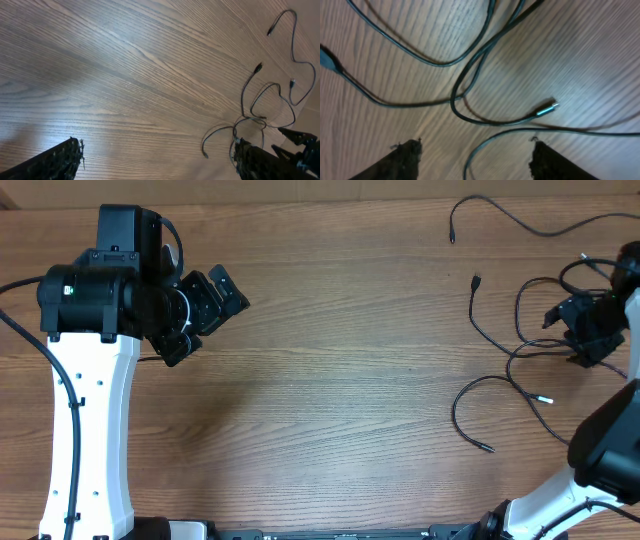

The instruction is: Untangle cables

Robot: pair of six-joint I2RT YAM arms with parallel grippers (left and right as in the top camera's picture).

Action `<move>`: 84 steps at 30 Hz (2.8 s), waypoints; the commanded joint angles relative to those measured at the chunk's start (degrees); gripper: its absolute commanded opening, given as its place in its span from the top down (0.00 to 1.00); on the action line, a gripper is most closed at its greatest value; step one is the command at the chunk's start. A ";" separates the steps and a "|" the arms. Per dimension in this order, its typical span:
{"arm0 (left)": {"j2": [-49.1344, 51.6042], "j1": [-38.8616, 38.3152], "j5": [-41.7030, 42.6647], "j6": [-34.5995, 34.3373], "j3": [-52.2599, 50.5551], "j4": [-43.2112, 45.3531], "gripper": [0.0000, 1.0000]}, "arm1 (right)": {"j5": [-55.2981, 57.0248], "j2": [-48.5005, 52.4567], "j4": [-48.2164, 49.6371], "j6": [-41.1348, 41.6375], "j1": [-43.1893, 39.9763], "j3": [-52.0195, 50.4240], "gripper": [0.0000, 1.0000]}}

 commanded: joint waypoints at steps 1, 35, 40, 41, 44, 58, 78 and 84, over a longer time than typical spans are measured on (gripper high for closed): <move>-1.29 -0.11 -0.57 1.11 0.92 0.07 0.00 | 1.81 2.19 0.48 0.09 0.11 -0.24 0.35; -1.16 -0.11 -14.10 1.09 0.90 0.09 0.00 | -4.92 9.18 8.52 -2.40 0.13 -0.28 0.43; -1.16 -0.11 -14.10 1.09 0.90 0.09 0.00 | -5.29 11.41 10.12 -2.45 0.79 -0.70 0.47; -1.16 -0.11 -14.08 1.09 0.92 0.09 0.00 | -5.79 11.76 10.67 -2.93 1.14 -0.85 0.47; -1.16 -0.11 -14.10 1.09 0.90 0.11 0.01 | -6.03 12.02 11.80 -3.50 2.32 -1.03 0.55; -1.16 -0.11 -14.10 1.09 0.92 0.09 0.00 | -2.27 12.04 12.83 -3.28 5.03 -1.03 0.70; -1.16 -0.09 -14.10 1.09 0.90 0.09 0.00 | 0.39 12.35 15.78 -3.30 5.05 -3.56 0.73; -1.16 -0.09 -14.08 1.09 0.90 0.11 0.00 | 0.42 12.33 15.56 -3.32 5.03 -3.56 0.96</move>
